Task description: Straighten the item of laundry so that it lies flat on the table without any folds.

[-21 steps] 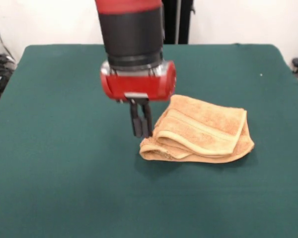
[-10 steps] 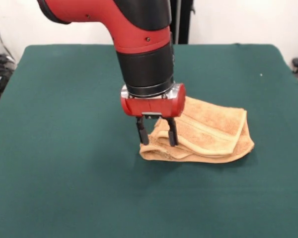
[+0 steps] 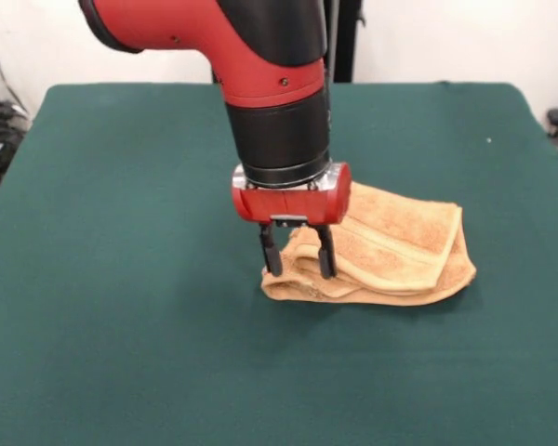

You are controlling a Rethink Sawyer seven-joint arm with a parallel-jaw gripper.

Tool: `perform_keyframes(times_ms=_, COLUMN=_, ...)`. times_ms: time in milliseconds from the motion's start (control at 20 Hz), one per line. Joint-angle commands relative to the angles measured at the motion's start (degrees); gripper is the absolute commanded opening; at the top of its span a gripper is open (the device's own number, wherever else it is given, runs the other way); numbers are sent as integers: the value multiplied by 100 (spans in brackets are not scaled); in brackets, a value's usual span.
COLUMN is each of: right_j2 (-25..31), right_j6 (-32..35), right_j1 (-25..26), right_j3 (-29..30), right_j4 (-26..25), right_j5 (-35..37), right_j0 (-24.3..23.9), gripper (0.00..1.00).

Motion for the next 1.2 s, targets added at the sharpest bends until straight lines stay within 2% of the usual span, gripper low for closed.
perform_keyframes(times_ms=50, right_j2=208, right_j6=851, right_j1=-28, right_j3=245, right_j4=-200, right_j5=-474, right_j0=470, gripper=100)
perform_keyframes(times_ms=250, right_j2=78, right_j6=940, right_j1=23, right_j3=200, right_j4=-208, right_j5=-738, right_j0=605, gripper=100)
perform_keyframes(times_ms=450, right_j2=38, right_j6=886, right_j1=40, right_j3=166, right_j4=-163, right_j5=-680, right_j0=646, gripper=100)
perform_keyframes(times_ms=1200, right_j2=-754, right_j6=688, right_j1=-13, right_j3=-306, right_j4=-525, right_j5=-761, right_j0=1190, gripper=100)
